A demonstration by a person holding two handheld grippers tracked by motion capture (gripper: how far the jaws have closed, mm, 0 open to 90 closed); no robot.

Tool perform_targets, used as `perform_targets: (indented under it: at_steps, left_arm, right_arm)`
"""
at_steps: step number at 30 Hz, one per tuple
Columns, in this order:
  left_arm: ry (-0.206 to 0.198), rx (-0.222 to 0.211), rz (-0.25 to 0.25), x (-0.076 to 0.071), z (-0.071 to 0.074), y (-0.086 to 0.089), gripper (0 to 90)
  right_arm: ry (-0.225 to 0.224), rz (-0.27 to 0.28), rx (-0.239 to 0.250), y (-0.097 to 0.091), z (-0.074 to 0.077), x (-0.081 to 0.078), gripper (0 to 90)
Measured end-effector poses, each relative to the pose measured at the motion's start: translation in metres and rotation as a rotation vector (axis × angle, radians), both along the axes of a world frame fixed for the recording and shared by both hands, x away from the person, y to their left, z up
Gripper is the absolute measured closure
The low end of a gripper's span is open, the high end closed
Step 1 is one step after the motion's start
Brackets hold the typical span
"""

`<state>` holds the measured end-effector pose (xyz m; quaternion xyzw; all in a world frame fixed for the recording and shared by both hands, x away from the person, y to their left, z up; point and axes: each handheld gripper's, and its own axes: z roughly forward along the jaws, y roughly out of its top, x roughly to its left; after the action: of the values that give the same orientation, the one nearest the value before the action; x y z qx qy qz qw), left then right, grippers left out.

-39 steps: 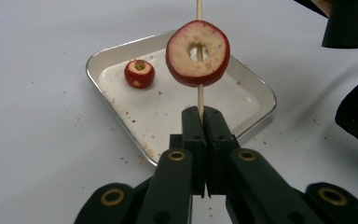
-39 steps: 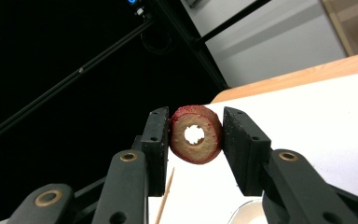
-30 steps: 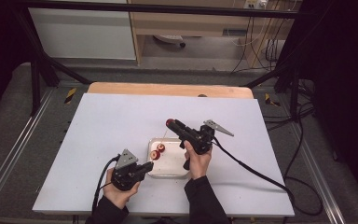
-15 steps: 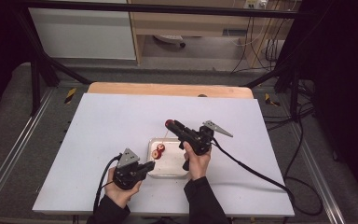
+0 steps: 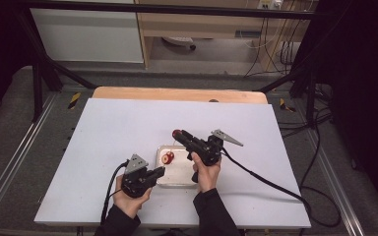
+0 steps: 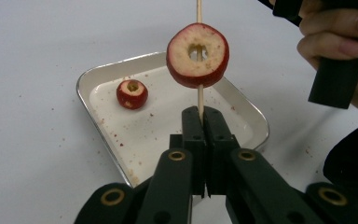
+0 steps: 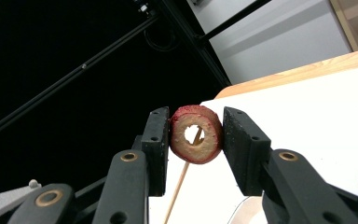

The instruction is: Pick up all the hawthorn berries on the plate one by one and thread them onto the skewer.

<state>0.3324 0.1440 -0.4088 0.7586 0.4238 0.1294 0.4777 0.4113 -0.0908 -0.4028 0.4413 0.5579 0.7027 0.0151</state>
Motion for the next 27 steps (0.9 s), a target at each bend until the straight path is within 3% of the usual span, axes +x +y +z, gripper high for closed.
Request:
perform_targets:
  at_steps: [8, 15, 22, 27]
  left_arm:
    - [0.002, 0.010, -0.005, 0.0024, -0.0040, -0.0037, 88.6]
    - [-0.020, -0.002, -0.006, -0.0021, -0.0023, -0.0048, 88.6]
    - [-0.006, -0.033, 0.011, -0.0041, -0.0019, -0.0032, 88.7]
    - [-0.018, -0.041, 0.029, -0.0056, -0.0029, -0.0047, 88.7]
  right_arm:
    - [0.002, 0.001, -0.013, -0.0003, 0.0011, -0.0034, 62.9]
    - [0.002, -0.008, -0.004, 0.0005, 0.0001, -0.0024, 63.2]
    - [-0.034, -0.008, -0.023, 0.0006, -0.0009, -0.0022, 63.3]
    - [-0.030, -0.011, -0.008, 0.0014, -0.0016, -0.0023, 63.4]
